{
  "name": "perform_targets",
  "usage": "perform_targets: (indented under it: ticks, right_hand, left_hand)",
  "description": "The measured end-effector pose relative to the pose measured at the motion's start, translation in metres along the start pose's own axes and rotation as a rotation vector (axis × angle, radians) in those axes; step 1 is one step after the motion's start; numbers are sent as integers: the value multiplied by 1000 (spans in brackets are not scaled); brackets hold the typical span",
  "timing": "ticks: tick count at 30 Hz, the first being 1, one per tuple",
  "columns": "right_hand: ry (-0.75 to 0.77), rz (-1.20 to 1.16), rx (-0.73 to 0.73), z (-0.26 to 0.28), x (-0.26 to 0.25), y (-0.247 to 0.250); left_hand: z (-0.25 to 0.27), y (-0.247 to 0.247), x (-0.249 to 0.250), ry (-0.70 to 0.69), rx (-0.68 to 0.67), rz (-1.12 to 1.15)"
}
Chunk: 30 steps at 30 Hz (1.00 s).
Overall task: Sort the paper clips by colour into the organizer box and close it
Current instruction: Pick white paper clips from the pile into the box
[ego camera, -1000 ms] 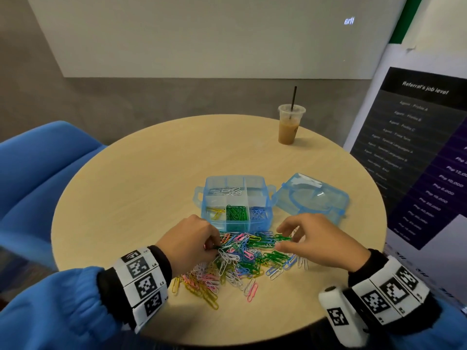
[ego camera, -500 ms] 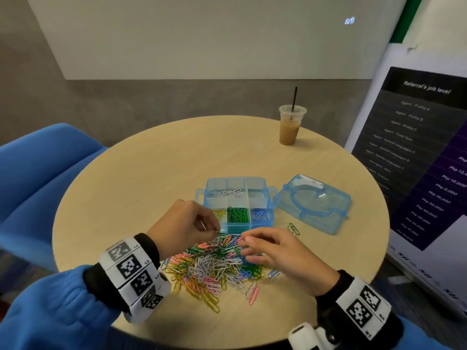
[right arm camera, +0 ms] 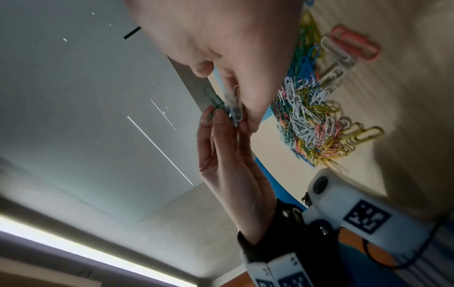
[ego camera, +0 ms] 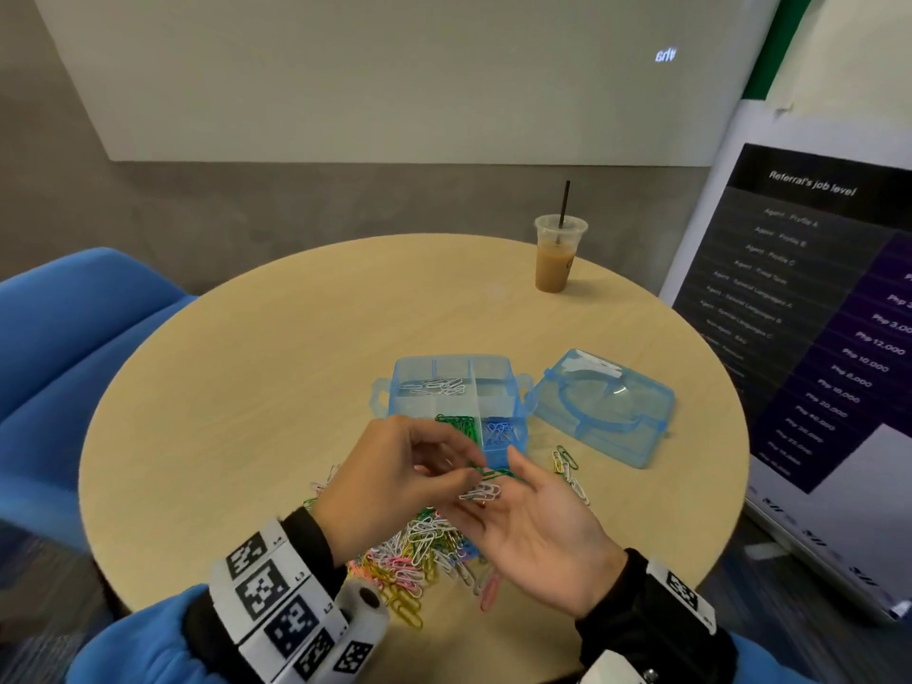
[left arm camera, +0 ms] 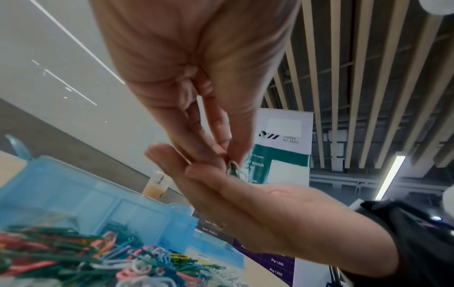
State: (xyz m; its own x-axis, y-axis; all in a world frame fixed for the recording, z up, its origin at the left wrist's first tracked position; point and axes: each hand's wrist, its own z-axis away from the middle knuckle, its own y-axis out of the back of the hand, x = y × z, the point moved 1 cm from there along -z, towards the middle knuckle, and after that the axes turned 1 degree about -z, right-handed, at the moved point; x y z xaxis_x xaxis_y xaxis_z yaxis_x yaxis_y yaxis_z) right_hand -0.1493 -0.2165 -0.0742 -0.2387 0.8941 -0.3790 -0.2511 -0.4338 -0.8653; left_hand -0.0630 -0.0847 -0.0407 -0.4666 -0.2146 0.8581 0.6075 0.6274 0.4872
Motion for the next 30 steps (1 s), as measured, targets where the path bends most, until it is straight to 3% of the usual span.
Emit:
perform_targets:
  ticks: [12, 22, 30]
  right_hand:
    - [39, -44, 17, -2, -3, 4]
    - [44, -84, 67, 4, -15, 0]
    - [106, -103, 112, 6, -27, 2]
  left_hand:
    - [-3, 8, -9, 42, 44, 72]
    - [-10, 27, -10, 239, 20, 459]
    - [-50, 46, -14, 347, 1, 375]
